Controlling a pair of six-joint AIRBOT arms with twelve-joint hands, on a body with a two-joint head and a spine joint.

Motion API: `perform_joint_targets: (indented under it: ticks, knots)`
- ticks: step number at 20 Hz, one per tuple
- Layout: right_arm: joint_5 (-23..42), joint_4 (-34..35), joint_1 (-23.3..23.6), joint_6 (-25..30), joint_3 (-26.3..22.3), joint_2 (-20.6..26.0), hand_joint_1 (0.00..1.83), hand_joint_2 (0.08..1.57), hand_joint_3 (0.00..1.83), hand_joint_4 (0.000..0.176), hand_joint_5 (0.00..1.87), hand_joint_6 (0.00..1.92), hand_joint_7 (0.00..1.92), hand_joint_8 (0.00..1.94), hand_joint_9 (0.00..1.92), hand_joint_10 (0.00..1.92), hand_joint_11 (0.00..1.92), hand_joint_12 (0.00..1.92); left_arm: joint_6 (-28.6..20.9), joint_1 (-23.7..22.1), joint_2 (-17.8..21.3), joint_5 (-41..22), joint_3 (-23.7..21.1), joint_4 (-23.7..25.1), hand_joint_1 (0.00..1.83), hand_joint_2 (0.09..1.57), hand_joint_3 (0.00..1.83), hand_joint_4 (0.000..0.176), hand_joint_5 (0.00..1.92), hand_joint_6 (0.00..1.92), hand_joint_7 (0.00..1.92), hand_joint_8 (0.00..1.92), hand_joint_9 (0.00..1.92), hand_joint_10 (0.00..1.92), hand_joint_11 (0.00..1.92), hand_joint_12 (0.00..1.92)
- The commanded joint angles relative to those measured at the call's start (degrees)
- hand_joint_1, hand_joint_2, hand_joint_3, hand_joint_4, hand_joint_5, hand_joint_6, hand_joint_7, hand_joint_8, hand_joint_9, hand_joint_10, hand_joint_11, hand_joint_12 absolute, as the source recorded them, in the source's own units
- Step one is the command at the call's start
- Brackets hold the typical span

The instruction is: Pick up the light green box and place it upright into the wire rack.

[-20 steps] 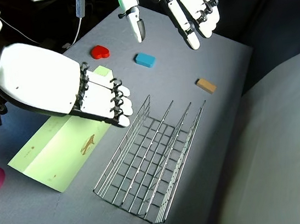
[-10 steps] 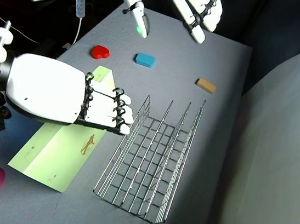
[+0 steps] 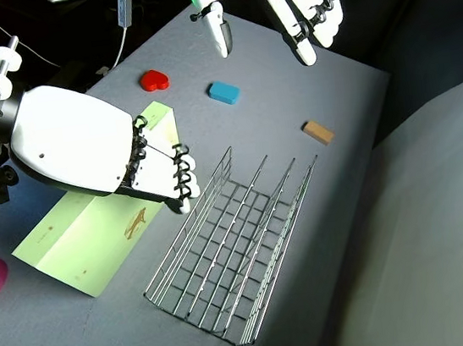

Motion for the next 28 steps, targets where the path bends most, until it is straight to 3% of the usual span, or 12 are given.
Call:
perform_joint_targets:
  ticks: [1,4,5,6,7,8,14,15,20,21,23,28]
  knots:
    - [1.7,-4.2,0.96,-0.01,0.03,-0.16,0.92,1.06,0.01,0.0,0.43,0.02,0.5,0.01,0.47,0.05,0.07,1.21,0.11,-0.9,0.01,-2.61,0.0,3.59,0.17,1.21,0.0,0.08,0.13,0.0,0.09,0.0,0.1,0.0,0.0,0.43]
    - [1.52,-4.25,1.01,0.03,0.01,-0.07,1.05,1.11,0.0,0.0,0.68,0.03,0.79,0.02,0.75,0.11,0.32,1.27,0.12,-0.9,0.01,-2.37,-0.07,3.58,0.17,1.21,0.0,0.08,0.13,0.0,0.09,0.0,0.1,0.0,0.0,0.43]
    - [1.52,-4.25,1.06,0.05,-0.01,0.03,1.11,1.19,0.0,0.0,0.81,0.96,0.96,0.04,0.86,0.24,0.49,1.29,0.12,-0.9,0.01,-2.37,-0.16,3.58,0.17,1.21,0.0,0.08,0.13,0.0,0.09,0.0,0.11,0.0,0.0,0.45]
    - [1.52,-4.25,1.12,0.08,-0.04,0.11,1.11,1.19,0.0,0.0,0.81,0.96,0.96,0.04,0.86,0.24,0.49,1.29,0.12,-0.9,0.01,-2.37,-0.2,3.58,0.17,1.21,0.0,0.08,0.13,0.0,0.09,0.0,0.11,0.0,0.0,0.45]
    - [1.52,-4.25,1.24,0.14,-0.08,0.36,1.17,1.19,0.0,0.0,0.75,1.21,0.93,0.94,0.9,0.36,0.56,1.35,0.12,-0.9,0.01,-2.32,-0.25,3.58,0.18,1.21,0.0,0.08,0.13,0.0,0.09,0.0,0.11,0.0,0.0,0.48]
    - [1.49,-4.25,1.29,0.19,-0.1,0.48,1.32,1.19,0.01,0.0,0.71,1.23,0.89,1.15,0.79,1.31,0.62,1.46,0.12,-0.9,0.01,-2.28,-0.28,3.58,0.18,1.21,0.0,0.079,0.13,0.0,0.1,0.0,0.11,0.0,0.0,0.5]
    - [1.13,-4.24,2.3,0.27,-1.55,3.37,1.21,1.18,0.0,0.0,0.76,1.19,0.96,1.18,0.88,1.05,0.68,1.49,0.12,-1.06,0.01,-2.05,-0.28,3.57,0.19,1.22,0.0,0.079,0.13,0.0,0.09,0.0,0.11,0.0,0.0,0.43]
    - [1.15,-4.23,3.08,0.15,-2.07,4.25,1.35,1.19,0.0,0.0,0.72,1.19,0.87,1.16,0.82,1.44,0.67,1.52,0.12,-1.06,0.01,-2.02,-0.28,3.57,0.19,1.22,0.0,0.079,0.13,0.0,0.1,0.0,0.11,0.0,0.0,0.46]
    - [0.32,-1.88,9.34,-2.99,-3.79,7.15,1.34,1.21,0.0,0.0,0.71,1.24,0.82,1.22,0.76,1.53,0.64,1.55,0.12,-1.16,0.0,-2.02,-0.3,3.57,0.23,1.2,0.0,0.077,0.17,0.01,0.15,0.01,0.13,0.0,0.0,0.47]
    - [0.29,-1.87,10.19,-3.3,-3.9,7.38,1.21,1.22,0.0,0.0,0.73,1.25,0.84,1.3,0.7,1.33,0.61,1.56,0.14,-1.15,0.0,-2.02,-0.3,3.57,0.27,1.19,0.0,0.076,0.19,0.01,0.17,0.01,0.14,0.01,0.0,0.47]
    - [-0.12,-1.58,13.61,-4.75,-3.89,7.76,1.33,1.22,0.0,0.0,0.7,1.24,0.83,1.25,0.71,1.56,0.6,1.59,0.29,-1.16,0.01,-2.02,-0.36,3.55,0.3,1.17,0.0,0.074,0.22,0.01,0.21,0.01,0.15,0.0,0.0,0.48]
    - [0.3,-1.6,18.48,-6.94,-1.92,6.05,1.34,1.23,0.0,0.0,0.7,1.25,0.81,1.28,0.7,1.6,0.63,1.61,0.29,-1.15,0.01,-1.48,-0.34,3.38,0.3,1.18,0.0,0.074,0.2,0.0,0.16,0.0,0.17,0.0,0.0,0.49]
